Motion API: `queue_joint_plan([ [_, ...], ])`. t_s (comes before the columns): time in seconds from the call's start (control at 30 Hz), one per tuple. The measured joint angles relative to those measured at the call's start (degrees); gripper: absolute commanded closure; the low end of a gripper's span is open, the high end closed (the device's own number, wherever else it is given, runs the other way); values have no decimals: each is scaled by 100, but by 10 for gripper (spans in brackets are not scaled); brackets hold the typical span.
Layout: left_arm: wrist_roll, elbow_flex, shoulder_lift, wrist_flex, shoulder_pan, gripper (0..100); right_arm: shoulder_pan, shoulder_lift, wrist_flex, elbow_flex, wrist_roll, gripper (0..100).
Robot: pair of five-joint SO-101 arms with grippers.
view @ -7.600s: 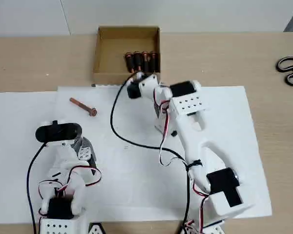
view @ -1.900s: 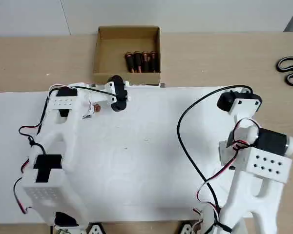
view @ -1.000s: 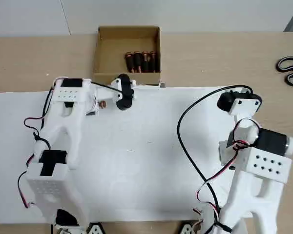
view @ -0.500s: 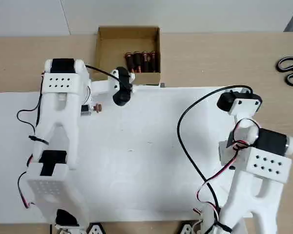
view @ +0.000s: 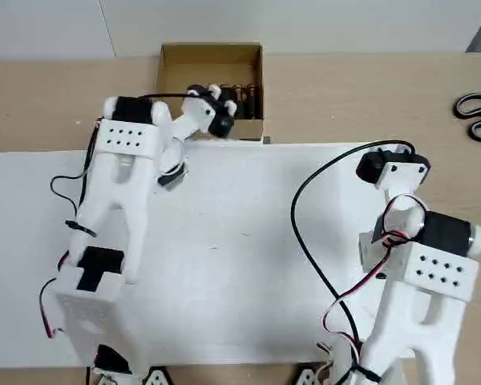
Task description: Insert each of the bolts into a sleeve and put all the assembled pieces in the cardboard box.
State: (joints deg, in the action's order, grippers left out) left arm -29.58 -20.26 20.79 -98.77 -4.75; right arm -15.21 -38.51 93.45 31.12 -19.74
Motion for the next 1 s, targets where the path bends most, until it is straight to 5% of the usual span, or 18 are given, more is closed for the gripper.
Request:
queue_joint_plan([
  [0.37,2198,9,0,167,-53,993,0,0,0,0,0,995],
  [0.63,2620,431,0,202,-185,891,0,0,26,0,0,995],
  [1.0,2479,466,62,466,-220,890,0,0,26,0,0,995],
])
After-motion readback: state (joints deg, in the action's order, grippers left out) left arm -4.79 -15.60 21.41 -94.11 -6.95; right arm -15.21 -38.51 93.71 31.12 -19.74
